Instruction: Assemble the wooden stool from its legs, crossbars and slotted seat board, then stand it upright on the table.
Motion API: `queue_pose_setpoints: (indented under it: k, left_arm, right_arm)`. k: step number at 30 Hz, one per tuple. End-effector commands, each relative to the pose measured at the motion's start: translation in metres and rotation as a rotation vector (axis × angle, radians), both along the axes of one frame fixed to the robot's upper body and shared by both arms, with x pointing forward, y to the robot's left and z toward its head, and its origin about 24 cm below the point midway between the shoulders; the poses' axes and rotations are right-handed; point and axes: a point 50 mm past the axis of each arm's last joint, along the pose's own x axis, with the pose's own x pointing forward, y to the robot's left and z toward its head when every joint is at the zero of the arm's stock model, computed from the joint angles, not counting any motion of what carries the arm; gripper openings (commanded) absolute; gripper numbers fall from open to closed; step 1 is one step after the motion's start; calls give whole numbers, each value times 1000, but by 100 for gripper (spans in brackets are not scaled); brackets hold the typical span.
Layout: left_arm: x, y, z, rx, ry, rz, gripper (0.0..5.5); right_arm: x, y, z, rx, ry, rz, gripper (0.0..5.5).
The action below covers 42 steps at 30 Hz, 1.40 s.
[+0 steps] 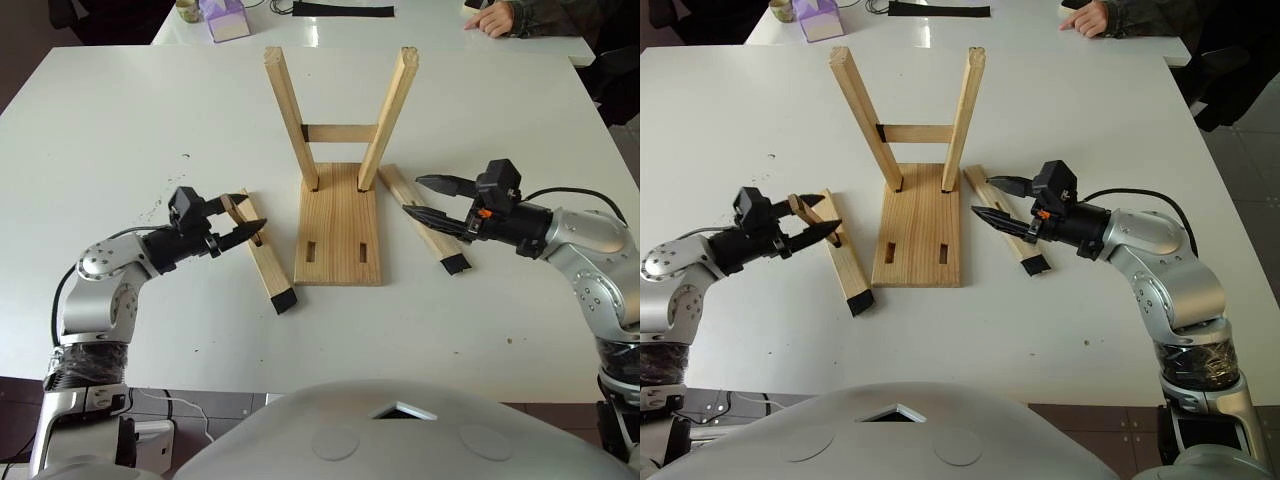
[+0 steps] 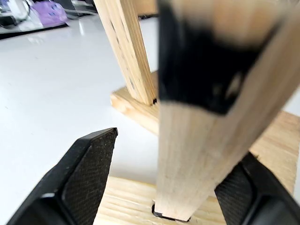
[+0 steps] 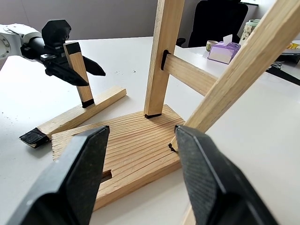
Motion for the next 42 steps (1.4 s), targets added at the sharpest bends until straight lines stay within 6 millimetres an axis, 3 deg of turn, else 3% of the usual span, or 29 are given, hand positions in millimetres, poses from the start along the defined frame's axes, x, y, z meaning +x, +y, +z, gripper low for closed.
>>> queue_pose_setpoints:
  k: [1,8,14,18,27,29,31,34,36,39,42]
  left_arm:
    - [-3,-2,22,-47,-60,30,324]
    - [-1,-8,57,-142,-142,40,324]
    - [7,-16,71,-189,-164,24,234]
    - [19,-17,74,-187,-182,84,234]
    - [20,-21,101,-276,-234,30,234]
    - [21,-23,96,-276,-214,22,234]
    - [21,-25,77,-266,-151,30,234]
    - [11,-31,19,-187,28,28,234]
    - [4,-33,-3,-150,82,30,234]
    - [7,-33,6,-193,38,40,234]
    - [18,-28,36,-250,-63,60,234]
  right_arm:
    - [0,-2,4,-18,-18,6,257]
    - [-2,-1,5,-12,-22,5,257]
    - [-2,0,5,-10,-22,4,257]
    - [-3,2,4,-5,-25,5,257]
    - [-5,4,3,1,-27,2,257]
    - [-6,5,2,2,-26,0,257]
    - [-6,6,1,1,-22,2,257]
    - [-5,6,-2,-9,-15,4,257]
    - [-4,5,-3,-16,-13,5,257]
    - [-4,3,-2,-21,-14,3,257]
    - [-4,2,-2,-21,-15,1,257]
